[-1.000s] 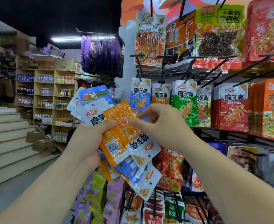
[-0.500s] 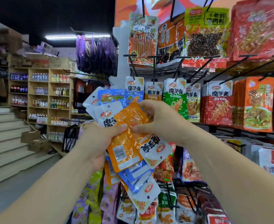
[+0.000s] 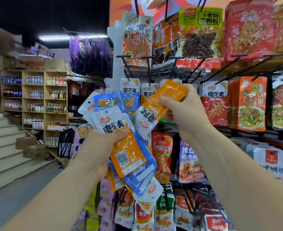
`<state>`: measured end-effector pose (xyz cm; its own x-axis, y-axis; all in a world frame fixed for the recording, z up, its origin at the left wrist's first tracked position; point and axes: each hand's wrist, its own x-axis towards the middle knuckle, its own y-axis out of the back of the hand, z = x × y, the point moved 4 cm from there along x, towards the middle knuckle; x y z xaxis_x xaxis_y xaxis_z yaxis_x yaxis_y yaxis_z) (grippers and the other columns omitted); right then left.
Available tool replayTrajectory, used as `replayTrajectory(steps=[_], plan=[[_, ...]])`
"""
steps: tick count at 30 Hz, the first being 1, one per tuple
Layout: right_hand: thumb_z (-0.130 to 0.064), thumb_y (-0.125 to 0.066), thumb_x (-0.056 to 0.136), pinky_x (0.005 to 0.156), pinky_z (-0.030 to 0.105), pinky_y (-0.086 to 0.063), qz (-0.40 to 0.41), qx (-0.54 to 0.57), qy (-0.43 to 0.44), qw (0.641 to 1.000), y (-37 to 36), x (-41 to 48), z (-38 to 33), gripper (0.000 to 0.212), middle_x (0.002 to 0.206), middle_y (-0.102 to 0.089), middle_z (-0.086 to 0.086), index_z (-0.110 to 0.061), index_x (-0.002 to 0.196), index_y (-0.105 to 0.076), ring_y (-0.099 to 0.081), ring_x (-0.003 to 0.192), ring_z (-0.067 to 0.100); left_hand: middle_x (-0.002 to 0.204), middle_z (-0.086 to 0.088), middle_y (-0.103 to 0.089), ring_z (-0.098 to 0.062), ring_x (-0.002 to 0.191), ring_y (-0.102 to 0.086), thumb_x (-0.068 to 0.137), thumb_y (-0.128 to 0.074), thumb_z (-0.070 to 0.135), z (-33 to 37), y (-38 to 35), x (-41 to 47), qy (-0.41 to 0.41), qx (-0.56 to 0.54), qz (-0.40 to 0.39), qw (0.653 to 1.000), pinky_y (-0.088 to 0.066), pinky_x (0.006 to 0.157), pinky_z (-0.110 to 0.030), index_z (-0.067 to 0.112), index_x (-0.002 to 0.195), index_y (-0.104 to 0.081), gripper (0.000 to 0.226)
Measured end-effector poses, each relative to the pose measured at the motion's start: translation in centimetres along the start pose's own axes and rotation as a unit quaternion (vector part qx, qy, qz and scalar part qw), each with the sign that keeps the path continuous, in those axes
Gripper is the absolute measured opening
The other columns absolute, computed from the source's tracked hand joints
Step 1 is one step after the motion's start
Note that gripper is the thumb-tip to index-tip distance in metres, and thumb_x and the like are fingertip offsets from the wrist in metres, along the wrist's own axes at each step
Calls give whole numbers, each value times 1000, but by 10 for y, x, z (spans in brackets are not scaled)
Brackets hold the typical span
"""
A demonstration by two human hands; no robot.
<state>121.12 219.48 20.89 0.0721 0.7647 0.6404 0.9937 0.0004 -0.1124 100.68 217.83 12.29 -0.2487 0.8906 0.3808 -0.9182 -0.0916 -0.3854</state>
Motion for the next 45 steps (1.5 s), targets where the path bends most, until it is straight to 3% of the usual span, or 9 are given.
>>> replayTrajectory(steps=[4,10,15,19,24,27,35,38,45], plan=[[2,-80,86,73,37,-65,35,25,34,998,8,-3,8,64,114,-68,1,-35,131,-53,-76,87,17,89,-8,-81,-24,71,-78,89,-76,1,3,-3,-1,-16,-5,11,1000,-64,71,-44,18,102,-71,22],[-15,-95,71,70,48,-63,30,-148,100,983,12,-19,20,50,95,-67,1,-31,93,-53,-71,82,25,87,-8,-80,-24,68,-77,89,-78,4,1,-2,6,-6,-25,45,999,-64,71,-45,17,101,-72,19],[-27,-93,71,59,38,-55,-76,-350,99,928,12,-23,20,61,80,-60,-6,-39,116,-53,-61,66,14,89,-9,-80,-23,68,-77,89,-77,2,2,-1,10,-21,-23,52,998,-62,70,-42,18,97,-71,18],[-18,-74,80,65,38,-53,-200,-465,164,847,-8,-27,22,28,84,-67,-4,-25,106,-67,-60,73,18,94,-10,-81,-27,75,-78,89,-77,1,5,-9,11,-38,3,29,999,-64,73,-46,17,104,-72,23],[-15,-57,97,54,30,-33,-121,-301,55,944,0,-5,15,12,70,-48,3,-5,92,-52,-39,57,18,101,-11,-80,-25,77,-79,88,-76,-1,21,-9,17,-59,14,31,998,-64,61,-39,11,126,-67,41],[-45,-54,103,74,34,-41,-35,-176,-23,983,4,29,20,48,90,-53,5,0,118,-59,-51,78,20,97,-9,-80,-22,73,-78,90,-75,-1,28,0,20,-58,6,34,998,-62,55,-36,11,127,-67,40],[-42,-54,104,76,37,-45,-34,-155,112,981,-41,90,-4,41,122,-68,11,-11,131,-57,-57,92,27,78,2,-79,-15,63,-76,92,-72,-2,41,9,23,-73,10,36,997,-58,48,-29,15,119,-68,32],[-31,-50,109,57,24,-31,-7,-192,103,976,-50,99,-2,18,88,-48,-9,-14,110,-53,-35,69,5,75,3,-79,-15,61,-75,91,-73,-2,45,11,23,-78,15,35,996,-58,48,-29,16,112,-69,27],[-22,-48,106,57,33,-19,66,-176,64,980,-49,104,6,33,65,-31,2,-15,74,-43,-28,62,19,77,2,-79,-15,61,-76,91,-73,-1,44,20,23,-84,13,28,996,-58,47,-28,20,103,-69,24]])
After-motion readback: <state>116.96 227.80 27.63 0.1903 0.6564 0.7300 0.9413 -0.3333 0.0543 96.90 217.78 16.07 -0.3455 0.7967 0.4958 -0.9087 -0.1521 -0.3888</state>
